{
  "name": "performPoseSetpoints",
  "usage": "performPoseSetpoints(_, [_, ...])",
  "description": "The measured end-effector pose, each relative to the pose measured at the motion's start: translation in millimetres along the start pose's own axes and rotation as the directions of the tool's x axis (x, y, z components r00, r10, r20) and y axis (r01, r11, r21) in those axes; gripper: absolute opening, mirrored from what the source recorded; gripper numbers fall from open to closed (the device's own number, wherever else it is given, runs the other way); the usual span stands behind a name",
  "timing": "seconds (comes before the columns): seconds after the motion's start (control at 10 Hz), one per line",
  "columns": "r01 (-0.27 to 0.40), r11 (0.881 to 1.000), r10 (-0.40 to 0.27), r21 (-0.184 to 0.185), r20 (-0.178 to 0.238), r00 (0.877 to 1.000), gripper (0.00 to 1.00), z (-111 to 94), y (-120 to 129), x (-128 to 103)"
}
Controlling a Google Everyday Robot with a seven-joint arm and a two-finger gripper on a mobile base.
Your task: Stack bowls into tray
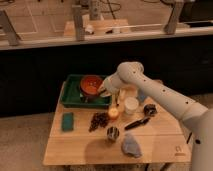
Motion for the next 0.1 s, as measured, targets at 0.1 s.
performPoseSetpoints(0.1, [-0.019,1.000,0.019,0.003,-0.037,0.999,0.00,3.2,1.1,11.0])
